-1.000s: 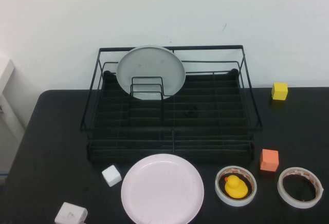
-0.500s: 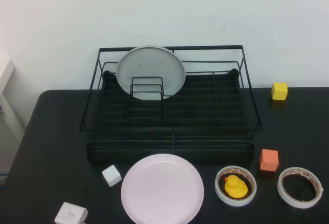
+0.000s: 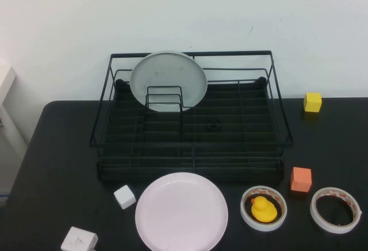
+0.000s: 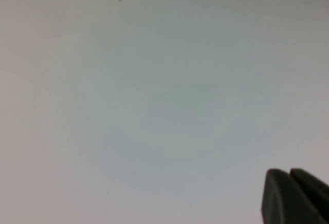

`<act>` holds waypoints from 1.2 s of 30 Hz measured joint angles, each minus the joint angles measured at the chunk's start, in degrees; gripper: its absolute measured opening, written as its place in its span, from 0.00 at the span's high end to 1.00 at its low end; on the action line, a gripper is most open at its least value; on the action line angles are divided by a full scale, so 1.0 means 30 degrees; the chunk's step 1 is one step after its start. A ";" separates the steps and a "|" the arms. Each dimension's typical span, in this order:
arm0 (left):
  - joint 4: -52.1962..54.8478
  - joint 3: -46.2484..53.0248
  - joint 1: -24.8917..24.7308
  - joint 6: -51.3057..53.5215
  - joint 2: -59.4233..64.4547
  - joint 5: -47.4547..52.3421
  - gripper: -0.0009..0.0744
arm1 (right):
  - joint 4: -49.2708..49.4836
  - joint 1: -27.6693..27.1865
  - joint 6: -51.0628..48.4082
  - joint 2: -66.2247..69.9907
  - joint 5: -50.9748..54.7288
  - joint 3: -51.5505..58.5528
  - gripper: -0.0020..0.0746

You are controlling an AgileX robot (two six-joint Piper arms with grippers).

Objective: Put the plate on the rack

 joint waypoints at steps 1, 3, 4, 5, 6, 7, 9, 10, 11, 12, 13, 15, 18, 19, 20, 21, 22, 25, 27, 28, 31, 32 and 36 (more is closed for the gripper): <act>-0.0043 0.0000 0.0000 0.0000 0.0000 0.0000 0.99 | 0.0000 0.0000 0.0263 0.0000 0.0000 0.0000 0.98; -0.0236 0.0000 0.0000 -0.0186 0.0000 -0.0208 0.99 | 0.0000 0.0000 0.1094 0.0000 -0.0041 0.0000 0.98; -0.0285 0.0000 0.0000 -0.0280 0.0000 -0.0335 0.99 | 0.0000 0.0000 0.1296 0.0000 -0.0041 0.0000 0.98; -0.0363 0.0000 0.0000 -0.0512 0.0000 -0.0538 0.99 | 0.0000 0.0000 0.1440 0.0000 -0.0041 0.0000 0.98; -0.0364 0.0000 0.0000 -0.0808 0.0000 -0.0916 0.99 | 0.0000 0.0000 0.1547 0.0000 -0.0041 0.0000 0.98; -0.0364 0.0000 0.0000 -0.1185 0.0000 -0.1362 0.99 | -0.0099 0.0000 0.1733 0.0000 -0.0041 0.0000 0.98; -0.0149 0.0000 0.0000 -0.2434 0.0000 -0.2945 0.99 | -0.0443 0.0000 0.1733 0.0000 -0.0041 0.0000 0.98; 0.0063 0.0000 0.0000 -0.2815 0.0000 -0.3667 0.99 | -0.0545 0.0000 0.1733 0.0000 -0.0041 0.0000 0.98; 0.0263 0.0000 0.0000 -0.2948 0.0000 -0.4481 0.99 | -0.0628 0.0000 0.1733 0.0000 -0.0041 0.0000 0.98; 0.0353 0.0000 0.0000 -0.2875 0.0000 -0.4938 0.99 | -0.0667 0.0000 0.1838 0.0000 0.0158 0.0000 0.98; 0.0387 -0.0047 0.0000 -0.2573 0.0000 -0.4880 0.99 | -0.0749 0.0000 0.1922 0.0000 0.0444 0.0000 0.98; 0.0387 -0.0745 0.0000 -0.1596 0.0000 -0.3167 0.99 | -0.1088 0.0000 0.2445 0.0000 0.2240 -0.0212 0.98; 0.0420 -0.2619 0.0000 0.0458 0.0000 0.0251 0.99 | -0.1971 0.0000 0.3619 0.0000 0.6437 -0.1604 0.98; 0.0420 -0.3149 0.0000 0.1116 0.0000 0.1106 0.99 | -0.2246 0.0000 0.4044 0.0000 0.7614 -0.2063 0.98; 0.0263 -0.3778 0.0000 0.1934 0.0000 0.2027 0.99 | -0.2542 0.0000 0.4653 0.0036 0.8977 -0.2608 0.98; -0.0138 -0.4368 0.0000 0.2699 0.0046 0.2820 0.99 | -0.2833 0.0000 0.5388 0.0198 1.0193 -0.3128 0.98; -0.0615 -0.4810 0.0000 0.3445 0.0218 0.3485 0.99 | -0.3219 0.0000 0.6036 0.0458 1.1315 -0.3510 0.98; -0.2950 -0.6215 0.0000 0.5702 0.1442 0.4960 0.99 | -0.4958 0.0000 0.8212 0.2269 1.3871 -0.4554 0.98; -0.4779 -0.6885 0.0000 0.7265 0.2682 0.6010 0.99 | -0.6242 0.0000 0.9177 0.3887 1.5069 -0.4966 0.98; -0.5542 -0.7076 0.0000 0.7859 0.3206 0.6449 0.99 | -0.6651 0.0000 0.9431 0.4581 1.5380 -0.5091 0.98; -0.6620 -0.7329 0.0000 0.9454 0.5342 0.8079 0.99 | -0.7687 0.0417 0.9797 0.7146 1.6024 -0.5371 0.98; -0.6707 -0.7365 0.0000 0.9706 0.6120 0.8623 0.99 | -0.7892 0.0648 0.9843 0.8131 1.6172 -0.5416 0.98; -0.7170 -0.7407 0.0000 0.9897 0.8986 1.0614 0.99 | -0.8007 0.2110 1.0297 1.2325 1.6922 -0.5489 0.98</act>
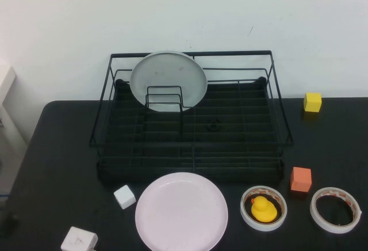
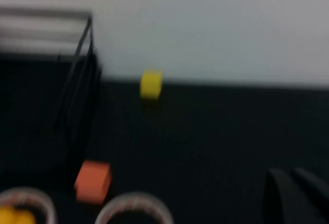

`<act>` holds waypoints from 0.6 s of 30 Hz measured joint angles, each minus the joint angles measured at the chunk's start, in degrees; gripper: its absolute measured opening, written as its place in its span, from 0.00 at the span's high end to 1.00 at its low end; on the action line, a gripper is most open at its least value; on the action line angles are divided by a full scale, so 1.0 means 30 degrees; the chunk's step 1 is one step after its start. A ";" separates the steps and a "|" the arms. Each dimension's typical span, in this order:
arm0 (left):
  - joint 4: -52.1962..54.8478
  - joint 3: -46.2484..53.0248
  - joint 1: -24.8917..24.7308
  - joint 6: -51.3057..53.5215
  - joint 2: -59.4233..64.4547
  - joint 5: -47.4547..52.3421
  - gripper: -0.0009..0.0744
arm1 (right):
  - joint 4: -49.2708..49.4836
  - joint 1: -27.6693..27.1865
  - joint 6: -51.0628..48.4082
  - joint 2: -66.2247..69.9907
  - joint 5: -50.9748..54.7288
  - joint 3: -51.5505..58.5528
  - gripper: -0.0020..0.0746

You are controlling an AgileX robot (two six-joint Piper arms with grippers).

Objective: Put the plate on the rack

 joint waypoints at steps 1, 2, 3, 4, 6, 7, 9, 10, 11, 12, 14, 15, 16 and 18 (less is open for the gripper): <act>-0.0040 0.0000 0.0000 -0.0026 0.0594 0.0453 0.99 | 0.0000 0.0542 0.0412 0.1072 0.0193 0.0000 0.98; -0.0071 0.0000 0.0000 -0.0026 0.1260 0.1018 0.99 | 0.0000 0.1165 0.0984 0.1919 0.0301 0.0000 0.98; -0.0071 0.0000 0.0000 0.0012 0.1859 0.1604 0.99 | 0.0000 0.1859 0.1581 0.2959 0.0353 0.0000 0.98; -0.0071 0.0000 0.0000 0.0043 0.2399 0.2207 0.99 | 0.0000 0.2605 0.2134 0.3973 0.0353 0.0000 0.98; -0.0071 0.0000 0.0000 0.0085 0.3271 0.3216 0.99 | 0.0000 0.4064 0.2880 0.5771 -0.0151 -0.0014 0.98; -0.0071 0.0000 0.0000 0.0085 0.3691 0.3574 0.99 | 0.0000 0.4902 0.3088 0.6750 -0.0660 -0.0048 0.98; -0.0071 0.0000 0.0000 0.0085 0.4306 0.3898 0.99 | -0.0033 0.6369 0.3310 0.8440 -0.1980 -0.0044 0.98; -0.0082 0.0000 0.0000 0.0085 0.4512 0.3910 0.99 | -0.0123 0.7111 0.3357 0.9353 -0.2934 -0.0044 0.98; -0.0082 0.0000 0.0000 0.0085 0.4609 0.3910 0.99 | -0.0174 0.7782 0.3386 1.0256 -0.3780 -0.0044 0.98; -0.0082 0.0000 0.0000 0.0085 0.4690 0.3910 0.99 | -0.0296 0.8360 0.3402 1.1156 -0.4927 -0.0080 0.98; -0.0082 -0.0009 0.0000 0.0085 0.4718 0.3866 0.99 | -0.0687 0.9092 0.3432 1.2765 -0.7219 -0.0124 0.98; -0.0082 -0.0009 0.0000 0.0085 0.4718 0.3786 0.99 | -0.0947 0.9333 0.3483 1.3651 -0.8639 -0.0134 0.98; -0.0117 -0.0042 0.0000 0.0085 0.4718 0.3720 0.99 | -0.1134 0.9464 0.3492 1.4539 -1.0085 -0.0192 0.98; -0.0114 -0.0040 0.0000 0.0085 0.4718 0.3686 0.99 | -0.1340 0.9529 0.3492 1.6136 -1.2901 -0.0265 0.98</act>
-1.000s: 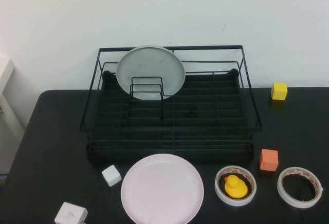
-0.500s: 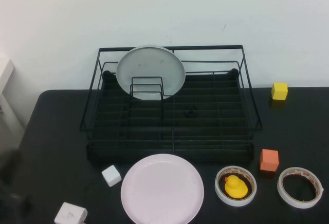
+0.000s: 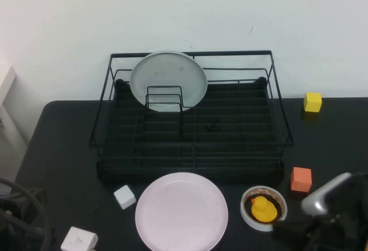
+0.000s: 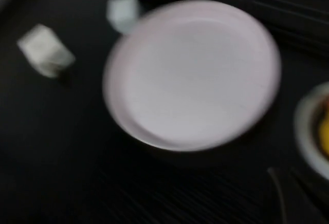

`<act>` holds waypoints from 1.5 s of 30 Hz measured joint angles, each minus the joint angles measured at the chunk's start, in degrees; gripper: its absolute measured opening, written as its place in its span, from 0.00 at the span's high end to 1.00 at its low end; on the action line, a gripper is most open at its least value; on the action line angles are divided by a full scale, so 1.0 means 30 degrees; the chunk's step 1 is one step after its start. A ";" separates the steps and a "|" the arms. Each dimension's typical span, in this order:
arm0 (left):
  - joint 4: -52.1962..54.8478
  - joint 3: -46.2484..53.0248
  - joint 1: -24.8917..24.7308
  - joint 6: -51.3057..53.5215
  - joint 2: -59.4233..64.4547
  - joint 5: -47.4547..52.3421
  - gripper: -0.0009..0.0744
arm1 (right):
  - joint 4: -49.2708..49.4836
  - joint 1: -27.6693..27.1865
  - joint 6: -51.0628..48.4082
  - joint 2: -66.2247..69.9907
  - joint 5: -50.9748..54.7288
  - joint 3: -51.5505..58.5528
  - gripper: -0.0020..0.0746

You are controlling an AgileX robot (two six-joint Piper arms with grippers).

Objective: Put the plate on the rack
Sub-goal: Pick up the plate from the table

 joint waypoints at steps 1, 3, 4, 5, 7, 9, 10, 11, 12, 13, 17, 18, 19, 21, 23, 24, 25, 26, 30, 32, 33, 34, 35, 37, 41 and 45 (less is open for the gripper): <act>0.0000 0.0000 0.0000 0.0000 0.0000 -0.0014 0.99 | 0.0000 0.0000 0.0034 0.0885 -0.1311 0.0000 0.98; -0.0134 0.0000 0.0000 0.0000 0.0000 -0.0014 0.99 | -0.0193 0.0042 0.0400 0.2627 -0.3167 -0.0045 0.98; -0.0269 0.0000 0.0000 0.0000 0.0000 -0.0014 0.99 | -0.0336 0.0042 0.0897 0.3471 -0.3895 -0.0087 0.98; -0.0413 0.0000 0.0000 0.0000 0.0000 -0.0014 0.99 | -0.0447 0.0042 0.1400 0.4135 -0.4363 -0.0087 0.98; -0.0767 0.0000 0.0000 0.0000 0.0000 -0.0014 0.99 | -0.0576 0.0042 0.2759 0.5777 -0.5548 -0.0095 0.98; -0.0969 0.0000 0.0000 0.0000 0.0000 -0.0014 0.99 | -0.0907 0.0042 0.3794 0.7179 -0.7105 -0.0128 0.98; -0.1057 0.0000 0.0000 0.0000 0.0000 0.0024 0.99 | -0.1245 0.0042 0.4197 0.7885 -0.7991 -0.0204 0.98; -0.1111 0.0000 0.0000 0.0000 0.0000 0.0027 0.99 | -0.1610 0.0042 0.4468 0.8515 -0.8617 -0.0307 0.98; -0.1227 0.0000 0.0000 0.0000 0.0000 0.0057 0.99 | -0.2121 0.0042 0.4769 0.9066 -0.9197 -0.0433 0.98; -0.1360 0.0000 0.0000 0.0000 0.0000 0.0068 0.99 | -0.2574 0.0042 0.5131 0.9543 -0.9570 -0.0636 0.97; -0.1753 0.0000 0.0000 0.0000 0.0000 0.0145 0.99 | -0.3618 0.0042 0.6467 1.0604 -0.9901 -0.1181 0.97; -0.1789 0.0000 0.0000 0.0000 0.0000 0.0219 0.99 | -0.3735 0.0042 0.6640 1.0687 -0.9833 -0.1226 0.97; -0.1789 0.0000 0.0000 0.0000 0.0000 0.0274 0.99 | -0.3782 0.0042 0.6860 1.0724 -0.9688 -0.1259 0.97; -0.1831 0.0000 0.0000 0.0000 0.0000 0.0353 0.99 | -0.3989 0.0042 0.7181 1.0724 -0.9240 -0.1306 0.97; -0.1912 0.0000 0.0000 0.0000 0.0000 0.0386 0.99 | -0.4313 0.0042 0.7387 1.0724 -0.8650 -0.1306 0.97; -0.1987 0.0000 0.0000 0.0000 0.0000 0.0386 0.99 | -0.4581 0.0042 0.7458 1.0724 -0.8261 -0.1306 0.97; -0.2031 0.0000 0.0000 0.0000 0.0000 0.0470 0.99 | -0.4844 0.0042 0.7561 1.0724 -0.7864 -0.1306 0.97; -0.2157 0.0000 0.0000 0.0000 0.0000 0.0533 0.99 | -0.5078 0.0042 0.7655 1.0687 -0.7425 -0.1306 0.97; -0.2402 0.0000 0.0000 0.0000 0.0000 0.0666 0.99 | -0.6610 0.0042 0.8021 0.9728 -0.5216 -0.1380 0.97; -0.2408 0.0000 0.0000 0.0000 0.0000 0.0689 0.99 | -0.7912 0.0042 0.8321 0.8778 -0.3805 -0.1790 0.97; -0.2441 0.0000 0.0000 0.0000 0.0000 0.0710 0.99 | -0.8777 0.0042 0.8745 0.8224 -0.3008 -0.2060 0.97; -0.2441 0.0000 0.0000 0.0000 0.0000 0.0710 0.99 | -0.9696 0.0042 0.9322 0.7645 -0.2189 -0.2373 0.97; -0.2449 0.0000 0.0000 0.0000 0.0000 0.0710 0.99 | -1.0502 0.0042 0.9881 0.7175 -0.1548 -0.2659 0.97; -0.2449 0.0000 0.0000 0.0000 0.0000 0.0710 0.99 | -1.2873 0.0042 1.1734 0.6036 -0.0100 -0.3468 0.97; -0.2518 0.0000 0.0000 0.0000 0.0000 0.0736 0.99 | -1.8651 0.0042 1.7001 0.4382 0.1182 -0.5263 0.97; -0.2726 0.0000 0.0000 0.0000 0.0000 0.0736 0.99 | -2.1470 0.0117 2.0377 0.3587 0.0204 -0.7295 0.97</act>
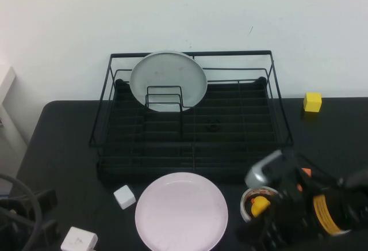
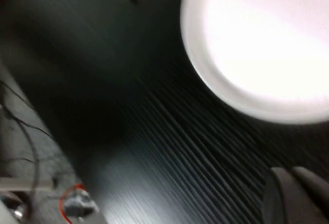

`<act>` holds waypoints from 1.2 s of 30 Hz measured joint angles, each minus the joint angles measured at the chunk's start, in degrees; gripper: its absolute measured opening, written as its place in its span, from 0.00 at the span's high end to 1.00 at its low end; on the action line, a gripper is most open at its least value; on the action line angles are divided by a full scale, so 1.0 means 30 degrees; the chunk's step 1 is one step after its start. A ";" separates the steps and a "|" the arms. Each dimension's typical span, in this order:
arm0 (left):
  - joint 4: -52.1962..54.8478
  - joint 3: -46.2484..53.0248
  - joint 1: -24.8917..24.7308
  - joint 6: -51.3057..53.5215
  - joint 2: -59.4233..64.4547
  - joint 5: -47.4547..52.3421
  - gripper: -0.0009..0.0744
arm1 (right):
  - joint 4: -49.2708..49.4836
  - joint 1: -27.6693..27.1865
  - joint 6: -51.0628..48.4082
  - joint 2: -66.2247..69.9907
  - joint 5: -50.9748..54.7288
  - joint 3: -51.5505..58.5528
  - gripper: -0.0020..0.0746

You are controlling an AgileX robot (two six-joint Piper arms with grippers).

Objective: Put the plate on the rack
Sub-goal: Pick up the plate from the table

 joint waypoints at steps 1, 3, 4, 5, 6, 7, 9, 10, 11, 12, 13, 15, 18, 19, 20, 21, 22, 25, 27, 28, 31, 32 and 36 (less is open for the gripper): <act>-0.0047 0.0000 0.0000 0.0000 0.0000 0.0000 0.99 | -0.0259 0.0051 0.0381 -0.0098 -0.0379 -0.0469 0.97; -0.0091 0.0000 0.0000 0.0000 0.0000 0.0000 0.99 | -0.0503 0.0168 0.0809 -0.0216 -0.0905 -0.1260 0.97; -0.0091 0.0000 0.0000 0.0000 0.0000 0.0000 0.99 | -0.0605 0.0214 0.0799 -0.0268 -0.1153 -0.1676 0.97; -0.0091 0.0000 0.0000 0.0000 0.0000 0.0000 0.99 | -0.0644 0.0253 0.0599 -0.0264 -0.1329 -0.1983 0.97; -0.0091 0.0000 0.0000 0.0000 0.0000 0.0000 0.99 | -0.0608 0.0282 0.0082 -0.0264 -0.1433 -0.2306 0.97; -0.0091 0.0000 0.0000 0.0000 0.0000 0.0000 0.99 | -0.0503 0.0330 -0.0677 -0.0264 -0.1529 -0.2519 0.97; -0.0091 0.0000 0.0000 0.0000 0.0000 0.0000 0.99 | 0.0204 0.0371 -0.2491 -0.0264 -0.1486 -0.2641 0.97; -0.0134 0.0000 0.0000 0.0000 0.0000 0.0000 0.99 | 0.0708 0.0371 -0.3093 -0.0264 -0.1397 -0.2658 0.97; -0.0249 0.0000 0.0000 0.0000 0.0000 0.0000 0.99 | 0.1209 0.0371 -0.3364 -0.0220 -0.1234 -0.2689 0.97; -0.0461 0.0000 0.0000 0.0000 0.0000 0.0000 0.99 | 0.1934 0.0371 -0.3566 -0.0043 -0.1136 -0.2689 0.97; -0.0695 0.0000 0.0000 0.0000 0.0000 0.0000 0.99 | 0.2719 0.0371 -0.3613 0.0182 -0.1054 -0.2701 0.97; -0.0940 0.0000 0.0000 0.0000 0.0000 0.0000 0.99 | 0.4204 0.0371 -0.3648 0.0793 -0.1016 -0.2733 0.95; -0.1258 0.0000 0.0000 0.0000 0.0000 0.0000 0.99 | 0.5246 0.0371 -0.3270 0.2039 -0.1146 -0.2733 0.78; -0.1261 0.0000 0.0000 0.0000 0.0000 0.0000 0.99 | 0.5389 0.0371 -0.2861 0.2460 -0.1193 -0.2733 0.68; -0.1305 0.0000 0.0000 0.0000 0.0000 0.0000 0.99 | 0.5518 0.0371 -0.2271 0.2862 -0.1193 -0.2733 0.57; -0.1342 0.0000 0.0000 0.0000 0.0000 0.0000 0.99 | 0.5624 0.0371 -0.1677 0.3174 -0.1193 -0.2733 0.49; -0.1421 0.0000 0.0000 0.0000 0.0000 0.0000 0.99 | 0.5812 0.0371 -0.0762 0.3538 -0.1102 -0.2733 0.39; -0.1551 0.0000 0.0000 0.0000 0.0000 0.0019 0.99 | 0.6627 0.0371 0.2089 0.4457 -0.0085 -0.2746 0.25; -0.1581 0.0000 0.0000 0.0000 0.0000 0.0101 0.99 | 0.7220 0.0371 0.3377 0.4993 0.0633 -0.2746 0.23; -0.1581 0.0000 0.0000 0.0000 0.0000 0.0121 0.99 | 0.7505 0.0371 0.3719 0.5210 0.0958 -0.2746 0.23; -0.1632 0.0000 0.0000 0.0000 0.0000 0.0151 0.99 | 0.7891 0.0371 0.4139 0.5545 0.1645 -0.2746 0.26; -0.1717 0.0000 0.0000 0.0000 0.0000 0.0151 0.99 | 0.8018 0.0371 0.4169 0.5583 0.1912 -0.2776 0.27; -0.2266 0.0000 0.0000 0.0000 0.0000 0.0151 0.99 | 0.9192 0.0371 0.4238 0.6021 0.2587 -0.2776 0.34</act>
